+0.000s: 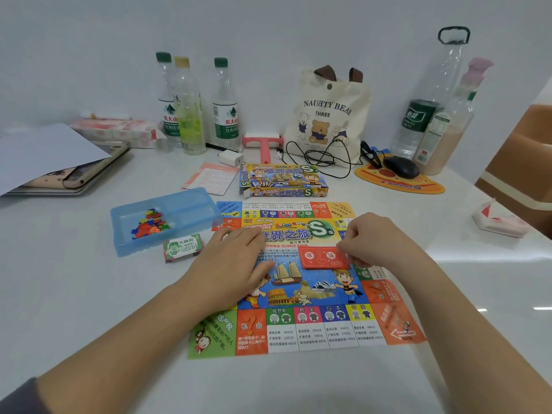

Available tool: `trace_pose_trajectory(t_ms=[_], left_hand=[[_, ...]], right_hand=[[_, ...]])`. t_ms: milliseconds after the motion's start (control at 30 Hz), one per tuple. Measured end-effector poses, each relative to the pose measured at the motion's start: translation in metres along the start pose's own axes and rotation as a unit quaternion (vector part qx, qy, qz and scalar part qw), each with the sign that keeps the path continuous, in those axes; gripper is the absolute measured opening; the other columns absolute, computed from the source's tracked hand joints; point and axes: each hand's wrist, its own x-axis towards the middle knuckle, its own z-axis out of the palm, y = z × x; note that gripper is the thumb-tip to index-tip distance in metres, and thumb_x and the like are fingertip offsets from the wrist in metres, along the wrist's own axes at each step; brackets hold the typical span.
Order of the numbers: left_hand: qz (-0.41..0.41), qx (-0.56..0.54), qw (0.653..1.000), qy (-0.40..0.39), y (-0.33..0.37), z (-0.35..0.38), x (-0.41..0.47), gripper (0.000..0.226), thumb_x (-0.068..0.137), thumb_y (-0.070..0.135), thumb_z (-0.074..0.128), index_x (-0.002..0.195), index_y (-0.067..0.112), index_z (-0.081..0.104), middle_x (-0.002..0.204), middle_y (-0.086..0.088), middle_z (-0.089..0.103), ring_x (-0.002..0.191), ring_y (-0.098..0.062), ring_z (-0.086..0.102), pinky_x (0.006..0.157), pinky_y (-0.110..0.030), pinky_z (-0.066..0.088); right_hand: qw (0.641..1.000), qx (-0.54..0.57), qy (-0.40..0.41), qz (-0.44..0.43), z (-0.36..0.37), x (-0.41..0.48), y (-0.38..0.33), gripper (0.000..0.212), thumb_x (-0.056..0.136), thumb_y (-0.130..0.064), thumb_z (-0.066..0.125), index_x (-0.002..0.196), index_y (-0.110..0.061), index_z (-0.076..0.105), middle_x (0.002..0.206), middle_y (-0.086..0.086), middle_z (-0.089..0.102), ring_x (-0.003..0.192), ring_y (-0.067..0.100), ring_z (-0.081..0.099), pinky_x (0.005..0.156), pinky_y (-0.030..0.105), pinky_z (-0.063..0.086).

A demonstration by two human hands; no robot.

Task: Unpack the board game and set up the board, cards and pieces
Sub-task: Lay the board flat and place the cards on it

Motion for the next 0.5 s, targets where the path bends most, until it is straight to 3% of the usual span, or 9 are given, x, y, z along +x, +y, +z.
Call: trace_pose_trajectory(t_ms=[67, 200, 367, 500], left_hand=[[-0.007, -0.008, 0.999, 0.038, -0.003, -0.004, 0.000, 0.076, 0.086, 0.054, 0.000, 0.139, 0.021, 0.043, 0.144, 0.004, 0.044, 0.131, -0.013, 0.040, 0.111, -0.035, 0.023], [-0.030, -0.008, 0.991, 0.128, -0.013, -0.008, 0.000, 0.042, 0.094, 0.036, 0.032, 0.116, 0.019, 0.062, 0.115, 0.004, 0.065, 0.105, -0.016, 0.059, 0.097, -0.037, 0.037], [-0.039, 0.002, 0.989, 0.141, -0.016, -0.004, 0.000, 0.024, 0.090, 0.028, 0.053, 0.109, 0.018, 0.065, 0.108, 0.003, 0.066, 0.099, -0.018, 0.059, 0.092, -0.037, 0.032], [-0.031, 0.012, 0.989, 0.145, -0.015, -0.001, 0.001, 0.022, 0.088, 0.029, 0.057, 0.106, 0.021, 0.066, 0.106, 0.005, 0.066, 0.096, -0.017, 0.060, 0.090, -0.037, 0.033]], right_hand=[[0.999, 0.014, 0.030, -0.022, 0.004, 0.001, -0.001, 0.016, 0.084, -0.017, 0.059, 0.069, -0.010, 0.060, 0.073, 0.008, 0.072, 0.073, 0.022, 0.069, 0.069, 0.036, 0.057], [0.990, 0.027, 0.057, -0.125, 0.016, 0.001, -0.008, 0.010, 0.086, -0.036, 0.062, 0.088, -0.026, 0.062, 0.090, -0.012, 0.062, 0.085, 0.011, 0.059, 0.075, 0.030, 0.052], [0.982, 0.008, 0.085, -0.168, 0.041, 0.002, -0.024, 0.049, 0.084, -0.053, 0.059, 0.127, -0.032, 0.048, 0.133, -0.009, 0.048, 0.125, 0.016, 0.042, 0.103, 0.042, 0.035], [0.983, -0.035, 0.079, -0.161, 0.054, 0.004, -0.029, 0.062, 0.082, -0.049, 0.058, 0.138, -0.032, 0.035, 0.142, -0.006, 0.039, 0.132, 0.019, 0.034, 0.106, 0.045, 0.029]])
